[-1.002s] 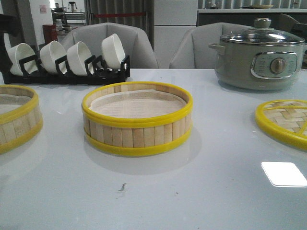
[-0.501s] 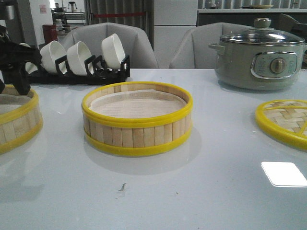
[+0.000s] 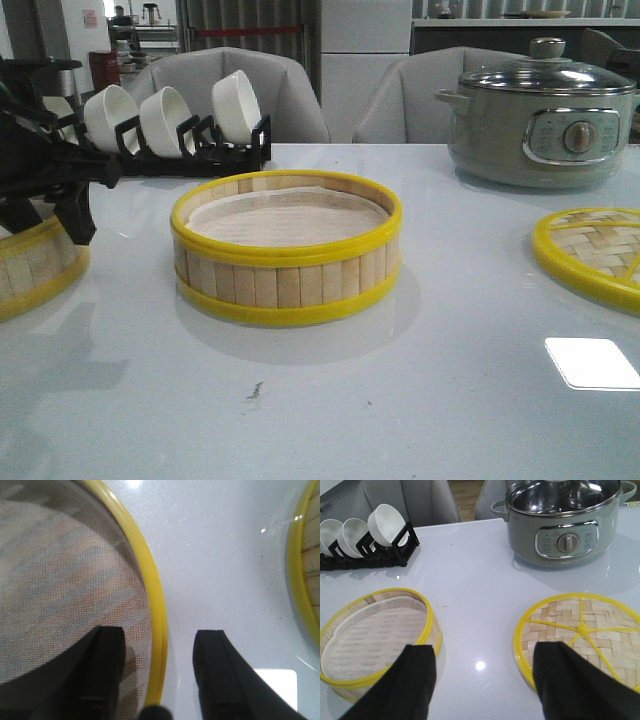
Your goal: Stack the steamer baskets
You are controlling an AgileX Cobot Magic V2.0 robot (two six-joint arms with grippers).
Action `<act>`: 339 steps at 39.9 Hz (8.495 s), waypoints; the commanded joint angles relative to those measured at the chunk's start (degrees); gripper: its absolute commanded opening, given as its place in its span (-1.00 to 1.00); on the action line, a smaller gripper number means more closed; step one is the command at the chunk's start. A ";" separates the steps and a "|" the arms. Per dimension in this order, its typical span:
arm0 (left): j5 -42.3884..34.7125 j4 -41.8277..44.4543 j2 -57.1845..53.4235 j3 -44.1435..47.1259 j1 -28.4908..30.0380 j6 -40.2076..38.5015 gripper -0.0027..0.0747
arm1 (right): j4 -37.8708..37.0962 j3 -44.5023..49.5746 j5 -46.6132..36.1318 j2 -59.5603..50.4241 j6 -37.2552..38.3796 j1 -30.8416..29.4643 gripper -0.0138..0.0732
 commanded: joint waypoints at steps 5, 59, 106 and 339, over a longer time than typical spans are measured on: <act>-2.35 0.14 -0.90 -1.83 -0.27 0.00 0.05 | -0.17 -2.41 -4.38 0.22 -0.59 0.04 0.51; 7.88 1.72 5.63 -35.28 -32.87 2.84 -0.69 | -0.17 -2.41 -4.38 0.22 -0.59 0.04 0.51; 6.61 -1.45 9.11 -35.28 -33.34 2.84 -0.69 | -0.17 -2.41 -4.33 0.22 -0.59 0.04 0.51; 18.08 10.53 -58.66 8.34 -2.80 -3.72 -0.70 | -0.10 -9.16 -6.66 33.68 -0.53 -1.41 0.49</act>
